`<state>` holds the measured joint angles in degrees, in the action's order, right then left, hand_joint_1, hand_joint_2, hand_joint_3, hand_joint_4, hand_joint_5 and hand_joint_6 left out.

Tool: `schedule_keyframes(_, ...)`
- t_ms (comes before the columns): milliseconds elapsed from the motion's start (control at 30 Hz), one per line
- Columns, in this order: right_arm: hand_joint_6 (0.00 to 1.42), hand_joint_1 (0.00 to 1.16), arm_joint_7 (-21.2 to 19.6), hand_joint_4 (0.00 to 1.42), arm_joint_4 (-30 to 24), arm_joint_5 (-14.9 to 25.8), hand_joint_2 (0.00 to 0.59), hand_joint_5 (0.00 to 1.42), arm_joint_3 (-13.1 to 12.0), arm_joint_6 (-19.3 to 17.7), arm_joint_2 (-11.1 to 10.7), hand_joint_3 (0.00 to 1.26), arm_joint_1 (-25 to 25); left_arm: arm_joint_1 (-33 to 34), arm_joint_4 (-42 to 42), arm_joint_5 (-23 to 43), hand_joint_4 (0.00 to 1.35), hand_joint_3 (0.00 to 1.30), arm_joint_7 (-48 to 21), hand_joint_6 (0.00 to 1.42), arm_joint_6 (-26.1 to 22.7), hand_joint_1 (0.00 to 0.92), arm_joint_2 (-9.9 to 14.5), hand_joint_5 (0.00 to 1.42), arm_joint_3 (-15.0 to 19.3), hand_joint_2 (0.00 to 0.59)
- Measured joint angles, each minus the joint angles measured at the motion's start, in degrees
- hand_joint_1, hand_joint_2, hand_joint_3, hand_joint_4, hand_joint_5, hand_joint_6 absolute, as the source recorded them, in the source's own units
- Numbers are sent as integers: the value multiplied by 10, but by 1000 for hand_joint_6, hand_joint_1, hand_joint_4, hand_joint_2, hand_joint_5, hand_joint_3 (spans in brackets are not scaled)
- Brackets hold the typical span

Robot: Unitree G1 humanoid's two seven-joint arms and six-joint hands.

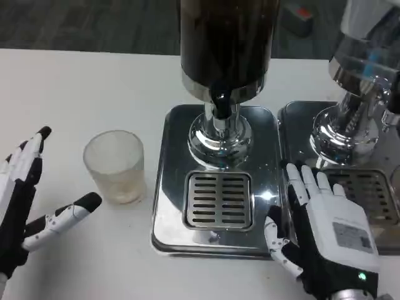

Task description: Grasp the cup under the faucet to collect the drink, then remove the cup.

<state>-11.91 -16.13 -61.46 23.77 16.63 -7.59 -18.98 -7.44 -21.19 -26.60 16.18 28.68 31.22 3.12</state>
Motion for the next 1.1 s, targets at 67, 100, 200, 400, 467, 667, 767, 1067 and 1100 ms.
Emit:
schedule_keyframes(67, 0, 238, 0, 0, 0, 0, 566, 0, 0, 1, 1, 34, 0, 16, -36, 12, 0, 0, -6, 0, 10, 0, -1, 0, -5, 0)
schedule_keyframes(100, 0, 236, 0, 0, 0, 0, 567, 0, 0, 1, 2, 34, -1, 24, -53, 14, 0, 0, -8, 0, 13, 0, -1, 0, -10, 0)
schedule_keyframes(200, 0, 233, 0, 0, 0, 0, 568, 0, 0, 2, 2, 34, -1, 40, -85, 16, 0, 0, -18, 0, 17, 0, -4, 0, -21, 0)
schedule_keyframes(400, 0, 224, 0, 0, 0, 0, 564, 0, 0, 3, 2, 34, -2, 71, -117, 15, 0, 0, -45, 0, 10, 0, -4, 0, -38, 0)
schedule_keyframes(467, 0, 224, 0, 0, 0, 0, 561, 0, 0, 3, 2, 34, -2, 82, -127, 15, 0, 0, -45, 0, 10, 0, -4, 0, -41, 0)
schedule_keyframes(667, 0, 216, 0, 0, 0, 0, 560, 0, -1, 3, 2, 34, -2, 121, -199, 17, 0, 0, -30, 0, 25, 42, -24, 0, -52, 0)
schedule_keyframes(767, 0, 214, 0, 0, 0, 0, 558, 0, -1, 3, 3, 34, -2, 138, -233, 25, 0, 0, -23, 0, 54, 74, -40, 0, -59, 0)
schedule_keyframes(1067, 0, 212, 0, 0, 0, 0, 555, 0, -1, 10, 6, 43, -3, 191, -324, 53, 0, 0, -9, 0, 115, 108, -64, 0, -62, 9)
schedule_keyframes(1100, 0, 212, 0, 0, -1, 0, 555, 0, -1, 11, 6, 43, -3, 194, -328, 53, 0, 0, -4, 0, 116, 122, -66, 7, -63, 16)
